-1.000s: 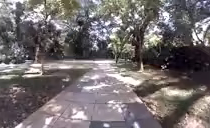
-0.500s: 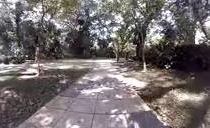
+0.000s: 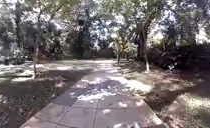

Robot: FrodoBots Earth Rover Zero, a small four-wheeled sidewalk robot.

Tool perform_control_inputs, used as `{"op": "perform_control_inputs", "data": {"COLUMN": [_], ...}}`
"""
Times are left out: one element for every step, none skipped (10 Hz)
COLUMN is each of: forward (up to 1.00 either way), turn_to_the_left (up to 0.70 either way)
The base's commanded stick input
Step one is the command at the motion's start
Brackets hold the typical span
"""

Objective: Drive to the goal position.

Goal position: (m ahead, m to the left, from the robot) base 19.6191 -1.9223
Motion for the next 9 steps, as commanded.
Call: {"op": "perform_control_inputs", "data": {"forward": [0.50, 0.50, 0.50, 0.50, 0.50, 0.50, 0.50, 0.50, 0.50], "turn_to_the_left": [0.00, 0.00, 0.00, 0.00, 0.00, 0.00, 0.00, 0.00, 0.00]}}
